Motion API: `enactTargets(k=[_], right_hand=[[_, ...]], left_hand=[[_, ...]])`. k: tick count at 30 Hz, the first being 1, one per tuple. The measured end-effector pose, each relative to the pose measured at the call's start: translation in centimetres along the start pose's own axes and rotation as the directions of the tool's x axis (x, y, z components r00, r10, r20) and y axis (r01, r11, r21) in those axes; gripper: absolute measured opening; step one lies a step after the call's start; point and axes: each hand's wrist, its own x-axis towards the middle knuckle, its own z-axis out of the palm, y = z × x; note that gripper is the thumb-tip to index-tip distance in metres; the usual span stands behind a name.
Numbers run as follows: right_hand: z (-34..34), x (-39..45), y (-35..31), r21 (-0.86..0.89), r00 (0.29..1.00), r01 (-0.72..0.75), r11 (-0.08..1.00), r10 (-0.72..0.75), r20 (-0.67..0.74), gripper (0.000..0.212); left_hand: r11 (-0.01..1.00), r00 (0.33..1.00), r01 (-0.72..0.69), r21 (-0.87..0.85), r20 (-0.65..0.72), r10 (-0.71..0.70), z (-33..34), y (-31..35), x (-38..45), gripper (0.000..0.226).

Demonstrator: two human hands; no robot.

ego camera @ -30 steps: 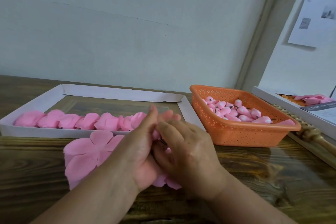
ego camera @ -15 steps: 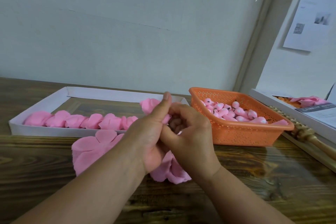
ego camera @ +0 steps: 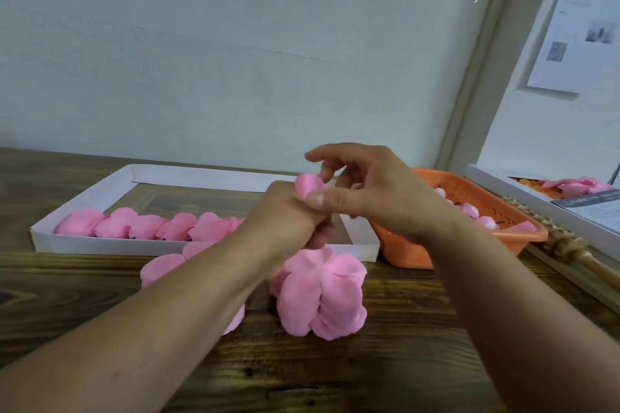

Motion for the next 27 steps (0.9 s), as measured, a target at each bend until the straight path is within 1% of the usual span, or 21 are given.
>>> enactTargets(k=[2, 3, 5, 7, 9, 11, 14, 17, 21, 23, 25, 26, 27], right_hand=[[-0.3, 0.7, -0.3, -0.102, 0.994, 0.017, 0.995, -0.006, 0.106, 0.047], [-0.5, 1.0, -0.3, -0.102, 0.990, 0.030, 0.994, -0.016, 0.137, 0.045], [-0.5, 1.4, -0.3, 0.019, 0.988, 0.028, 0.999, -0.031, 0.149, 0.036], [-0.2, 1.7, -0.1, 0.151, 0.993, 0.021, 0.988, -0.038, 0.110, 0.024], [0.0, 2.1, 0.2, 0.174, 0.996, 0.042, 0.984, -0.055, 0.071, 0.016], [-0.1, 2.2, 0.6, 0.200, 0.996, 0.036, 0.979, -0.051, 0.072, 0.015], [-0.1, 2.0, 1.2, 0.320, 0.995, 0.018, 0.947, -0.049, 0.089, 0.016], [0.6, 1.7, 2.1, 0.400, 1.000, 0.022, 0.916, -0.023, -0.002, 0.016], [1.7, 1.0, 3.5, 0.402, 0.998, 0.024, 0.915, 0.001, -0.062, 0.017], [1.6, 0.7, 4.0, 0.408, 0.999, 0.021, 0.913, -0.009, -0.030, 0.025], [1.0, 0.6, 4.7, 0.390, 0.997, 0.038, 0.920, -0.060, 0.046, 0.040], [0.8, 0.5, 4.9, 0.394, 0.993, 0.047, 0.918, -0.084, 0.078, 0.041], [0.6, 0.5, 5.0, 0.420, 0.990, 0.051, 0.906, -0.101, 0.097, 0.036]], left_hand=[[0.985, 0.998, -0.048, 0.168, -0.025, 0.053, -0.1, 0.3, 0.4, 0.029], [0.973, 0.997, -0.071, 0.220, -0.012, 0.075, -0.1, 0.4, 0.5, 0.027], [0.959, 0.996, -0.091, 0.267, 0.035, 0.085, -0.1, 0.5, 0.7, 0.020], [0.976, 0.997, -0.070, 0.206, 0.044, 0.062, 0.0, 0.5, 0.9, 0.011], [0.990, 0.998, -0.058, 0.130, 0.036, 0.054, -0.1, 0.6, 1.4, 0.008], [0.991, 0.998, -0.053, 0.119, 0.042, 0.048, -0.2, 0.5, 1.9, 0.011], [0.997, 0.995, -0.023, 0.076, 0.094, 0.016, -0.1, 0.4, 2.3, 0.017], [0.998, 0.990, 0.009, 0.056, 0.141, -0.016, 0.3, -0.1, 2.7, 0.020], [0.994, 0.973, 0.070, 0.089, 0.214, -0.087, 0.6, -1.0, 2.7, 0.018], [0.985, 0.953, 0.117, 0.126, 0.265, -0.147, 0.6, -1.0, 2.7, 0.019], [0.973, 0.915, 0.163, 0.164, 0.343, -0.211, 0.5, -0.8, 2.7, 0.024], [0.968, 0.893, 0.179, 0.178, 0.383, -0.236, 0.4, -0.6, 2.7, 0.026], [0.963, 0.873, 0.192, 0.191, 0.416, -0.256, 0.3, -0.5, 2.8, 0.027]])
